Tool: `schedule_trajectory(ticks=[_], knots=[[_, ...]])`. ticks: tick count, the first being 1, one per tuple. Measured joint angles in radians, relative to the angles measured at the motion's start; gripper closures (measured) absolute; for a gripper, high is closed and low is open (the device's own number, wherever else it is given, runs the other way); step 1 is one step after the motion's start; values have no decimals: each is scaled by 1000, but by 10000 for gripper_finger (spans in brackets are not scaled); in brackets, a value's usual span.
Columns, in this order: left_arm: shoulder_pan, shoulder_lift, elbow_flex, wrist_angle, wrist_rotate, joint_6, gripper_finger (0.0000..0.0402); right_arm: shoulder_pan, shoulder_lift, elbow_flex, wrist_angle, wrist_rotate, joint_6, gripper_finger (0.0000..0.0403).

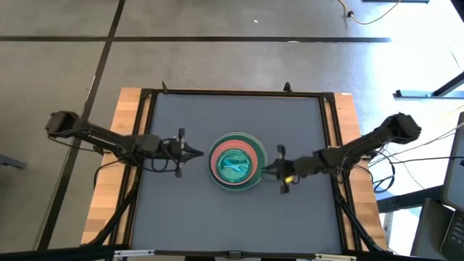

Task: Stack plastic plates
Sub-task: Return to Home Position

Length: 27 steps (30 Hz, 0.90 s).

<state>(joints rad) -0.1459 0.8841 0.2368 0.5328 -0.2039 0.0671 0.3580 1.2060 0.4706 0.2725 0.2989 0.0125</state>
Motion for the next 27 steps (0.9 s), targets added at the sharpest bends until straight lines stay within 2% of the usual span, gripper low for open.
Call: schedule_trajectory(ticks=[3, 9, 12, 15, 23, 27], knots=[[-1, -49, -49, 7, 1, -14, 400, -97, -59, -107, 123, -63, -19, 382], [-4, -135, -111, 11, -10, -12, 400, -258, -168, -320, 458, -256, -20, 401], [-3, -186, -134, 9, -26, -5, 400, -304, -242, -401, 526, -292, -6, 400], [-2, -242, -159, 8, -51, -4, 400, -343, -319, -457, 535, -316, 15, 399], [5, -422, -221, -37, -68, -9, 400, -421, -534, -464, 335, -450, 43, 398], [30, -528, -229, -143, -69, -21, 399, -433, -632, -463, 273, -468, 59, 398]])
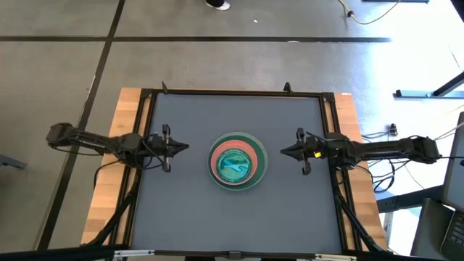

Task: Stack plastic plates
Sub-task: Return to Home Position

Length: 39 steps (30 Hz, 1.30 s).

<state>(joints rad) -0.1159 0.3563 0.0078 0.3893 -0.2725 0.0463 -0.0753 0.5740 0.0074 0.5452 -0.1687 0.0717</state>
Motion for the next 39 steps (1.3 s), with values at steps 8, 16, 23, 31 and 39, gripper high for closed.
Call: schedule_trajectory(ticks=[8, 16, 23, 31, 39], knots=[[47, -248, 0, -237, -22, -44, 399, 0, -220, 0, -252, 40, 2, 398], [46, -354, 5, -338, -11, -63, 399, 2, -460, 0, -463, 56, 2, 398], [46, -354, 6, -345, -12, -66, 399, 3, -552, 0, -525, 143, 50, 398], [46, -354, 6, -352, -11, -69, 399, 3, -546, 0, -528, 155, -45, 398], [46, -354, 6, -352, -11, -69, 399, 3, -546, 0, -525, 159, -77, 398]])
